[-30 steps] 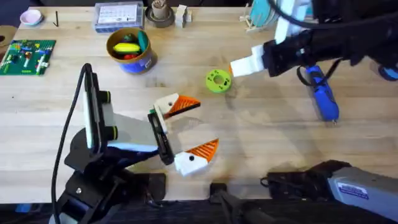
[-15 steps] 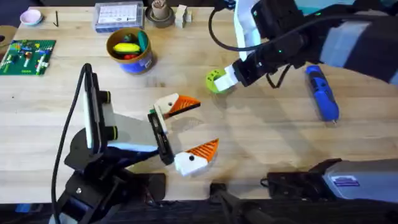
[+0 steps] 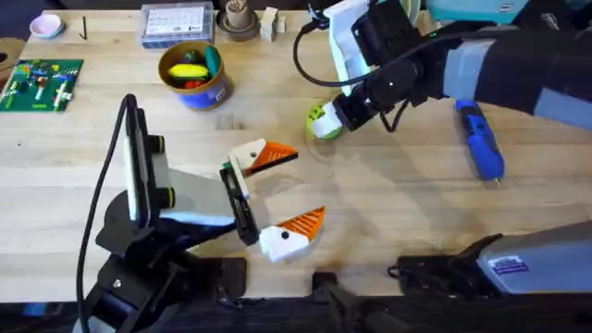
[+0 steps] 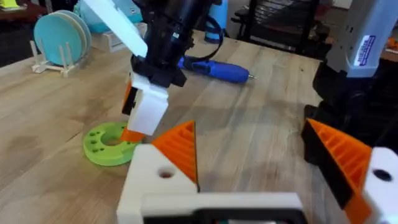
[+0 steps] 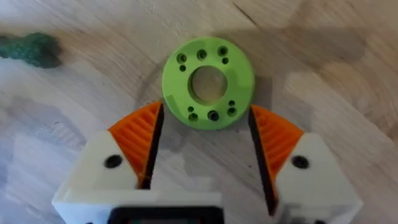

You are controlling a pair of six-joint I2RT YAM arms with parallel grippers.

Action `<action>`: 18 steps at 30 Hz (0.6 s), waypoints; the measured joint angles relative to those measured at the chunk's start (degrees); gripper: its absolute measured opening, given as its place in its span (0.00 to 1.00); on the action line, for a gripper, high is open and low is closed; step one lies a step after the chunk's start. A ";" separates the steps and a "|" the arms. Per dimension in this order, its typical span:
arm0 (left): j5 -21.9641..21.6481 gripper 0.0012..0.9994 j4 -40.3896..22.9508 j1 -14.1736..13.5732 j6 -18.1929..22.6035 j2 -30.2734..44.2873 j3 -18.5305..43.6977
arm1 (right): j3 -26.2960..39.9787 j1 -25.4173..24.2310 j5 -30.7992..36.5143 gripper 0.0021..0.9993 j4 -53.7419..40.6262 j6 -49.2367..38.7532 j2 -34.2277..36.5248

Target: Pick up the gripper from the table and insert it into the empty holder that is missing its gripper. Then pick up a screw, insert it into the mounting hole, and use the screwdriver to tighten it. Finally, clean up the table by picking up the vegetable and placing it into the bucket.

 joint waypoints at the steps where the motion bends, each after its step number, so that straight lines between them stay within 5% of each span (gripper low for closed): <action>1: 0.00 0.99 0.02 0.00 0.00 0.01 0.00 | 0.00 0.27 0.21 0.82 0.22 -0.06 0.00; 13: 0.00 0.99 0.01 0.00 0.00 0.00 0.00 | 0.00 0.46 0.82 0.72 0.33 -0.37 0.11; 18: 0.00 0.99 0.00 0.00 0.00 -0.01 0.00 | 0.04 0.46 0.82 0.59 0.34 -0.39 2.09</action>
